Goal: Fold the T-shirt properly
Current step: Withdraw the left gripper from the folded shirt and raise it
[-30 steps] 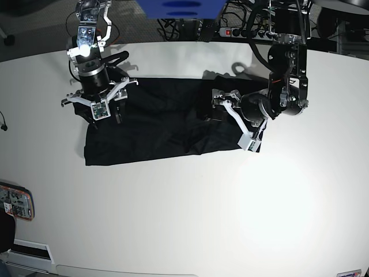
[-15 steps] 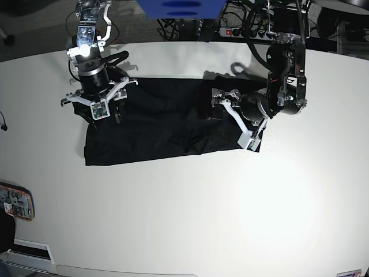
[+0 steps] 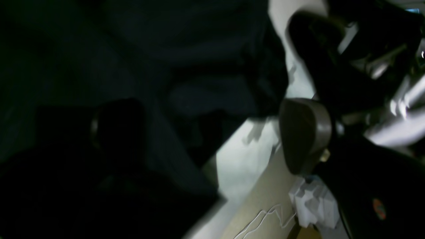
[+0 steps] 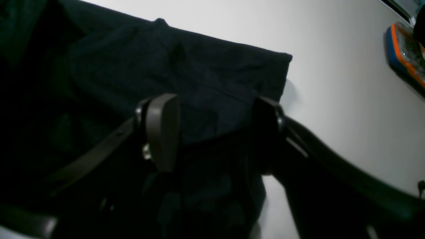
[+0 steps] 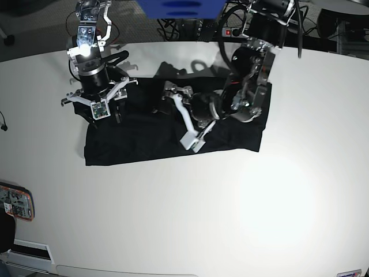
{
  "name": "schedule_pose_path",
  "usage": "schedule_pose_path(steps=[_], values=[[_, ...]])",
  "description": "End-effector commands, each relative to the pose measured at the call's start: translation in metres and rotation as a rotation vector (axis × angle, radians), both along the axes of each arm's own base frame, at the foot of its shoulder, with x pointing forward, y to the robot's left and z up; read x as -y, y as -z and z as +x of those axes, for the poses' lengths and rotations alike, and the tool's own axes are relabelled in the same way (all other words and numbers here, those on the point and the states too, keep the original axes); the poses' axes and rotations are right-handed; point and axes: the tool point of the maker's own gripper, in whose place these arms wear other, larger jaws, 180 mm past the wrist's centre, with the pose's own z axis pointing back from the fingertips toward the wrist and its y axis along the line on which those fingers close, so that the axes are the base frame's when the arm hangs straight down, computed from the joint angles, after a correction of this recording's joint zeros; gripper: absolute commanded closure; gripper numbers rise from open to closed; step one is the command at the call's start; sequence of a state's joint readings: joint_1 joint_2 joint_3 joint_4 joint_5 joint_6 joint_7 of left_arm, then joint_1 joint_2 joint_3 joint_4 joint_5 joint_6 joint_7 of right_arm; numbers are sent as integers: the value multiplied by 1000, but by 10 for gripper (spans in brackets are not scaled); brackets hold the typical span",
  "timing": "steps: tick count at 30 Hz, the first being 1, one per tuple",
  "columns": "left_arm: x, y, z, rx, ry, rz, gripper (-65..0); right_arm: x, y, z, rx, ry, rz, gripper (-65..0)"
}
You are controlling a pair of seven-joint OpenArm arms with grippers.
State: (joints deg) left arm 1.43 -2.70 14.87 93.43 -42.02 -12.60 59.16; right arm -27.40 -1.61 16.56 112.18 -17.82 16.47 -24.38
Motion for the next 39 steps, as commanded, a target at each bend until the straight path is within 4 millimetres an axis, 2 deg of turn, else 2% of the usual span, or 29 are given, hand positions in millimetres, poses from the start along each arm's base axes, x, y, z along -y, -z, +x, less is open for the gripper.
schedule_pose_path(steps=[1,4,7,10,12,14,17,20,23,27,30,32,36,39], values=[[8,-15,8,35,4,-42,-650,0,-12,6,50,-1,6,-334],[12,-21,9,51,10,-52,-650,2,-13,7,53,4,3,-334],[8,-37,13,104,5,-60,-650,24,-15,7,57,56,-25,-334],[-8,-47,11,166,9,-34,-650,50,-28,20,95,124,-55,-335],[-14,-62,11,226,13,-30,-650,65,-26,23,52,172,-76,-337],[-29,-70,8,270,8,-4,-650,75,-19,23,-13,214,-93,-338],[-49,-81,6,314,-27,16,-650,82,-16,26,-69,244,-105,-338],[-72,-81,7,320,-87,45,-650,81,-13,26,-98,231,-110,-336],[-91,-80,12,325,-145,66,-650,69,-14,31,-100,168,-89,-335],[-120,-80,14,358,-158,143,-650,67,-12,28,-145,193,51,-335],[-133,-82,14,401,-166,164,-650,66,-23,34,-128,216,255,-334],[-139,-81,11,419,-184,158,-650,77,-39,43,-91,221,340,-334],[-150,-76,1,439,-219,149,-650,99,-70,62,-25,204,386,-334],[-159,-68,-3,476,-236,212,-650,105,-57,62,-67,217,397,-334]])
